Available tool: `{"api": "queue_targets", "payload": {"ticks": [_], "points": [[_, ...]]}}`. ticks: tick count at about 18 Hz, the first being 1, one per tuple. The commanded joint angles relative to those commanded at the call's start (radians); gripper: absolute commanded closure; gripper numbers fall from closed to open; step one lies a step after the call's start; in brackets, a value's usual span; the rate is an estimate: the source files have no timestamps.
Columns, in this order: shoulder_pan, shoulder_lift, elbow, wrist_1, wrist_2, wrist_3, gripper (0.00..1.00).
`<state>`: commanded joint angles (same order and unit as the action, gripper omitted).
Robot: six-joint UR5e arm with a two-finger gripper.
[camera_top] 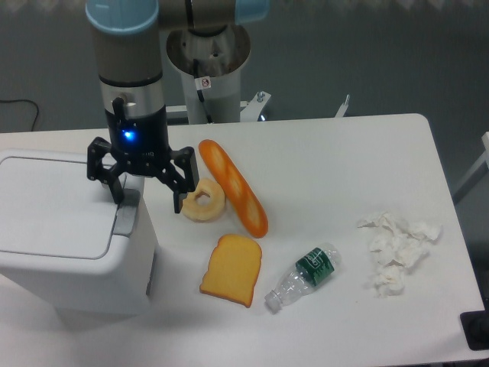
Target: Close the trash can
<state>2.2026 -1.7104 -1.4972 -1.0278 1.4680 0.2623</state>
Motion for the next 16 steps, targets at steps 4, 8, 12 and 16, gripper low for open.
{"api": "queue_targets", "payload": {"ticks": [4, 8, 12, 16], "points": [[0.15, -0.001, 0.0, 0.0, 0.003, 0.119, 0.0], [0.343, -0.024, -0.014, 0.0, 0.003, 0.338, 0.0], [0.504, -0.104, -0.023, -0.011, 0.008, 0.634, 0.0], [0.583, -0.202, -0.02, -0.032, 0.023, 0.878, 0.0]]}}
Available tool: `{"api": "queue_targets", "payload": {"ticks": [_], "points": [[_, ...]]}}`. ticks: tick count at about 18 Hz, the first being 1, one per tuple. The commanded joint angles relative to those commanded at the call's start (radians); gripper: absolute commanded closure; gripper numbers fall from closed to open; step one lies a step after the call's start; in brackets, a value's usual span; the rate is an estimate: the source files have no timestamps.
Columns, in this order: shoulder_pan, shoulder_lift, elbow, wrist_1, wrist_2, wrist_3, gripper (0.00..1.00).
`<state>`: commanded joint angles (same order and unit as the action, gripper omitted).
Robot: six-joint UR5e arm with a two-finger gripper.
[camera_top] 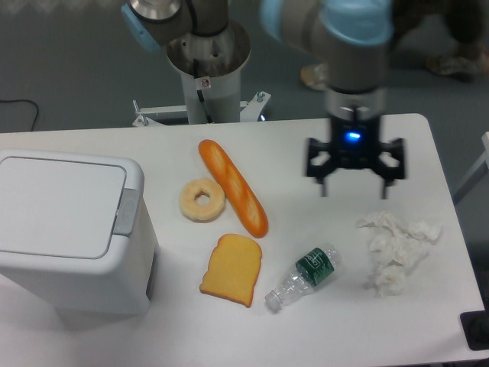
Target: Close the trash can
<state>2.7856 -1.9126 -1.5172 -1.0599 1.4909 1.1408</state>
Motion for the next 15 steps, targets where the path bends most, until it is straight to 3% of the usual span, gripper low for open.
{"api": "queue_targets", "payload": {"ticks": [3, 6, 8, 15], "points": [[0.009, -0.057, 0.023, -0.035, 0.106, 0.127, 0.0], [0.032, -0.13, 0.098, -0.11, 0.123, 0.272, 0.0], [0.031, -0.175, 0.144, -0.129, 0.124, 0.33, 0.0], [0.034, -0.181, 0.17, -0.127, 0.118, 0.34, 0.0]]}}
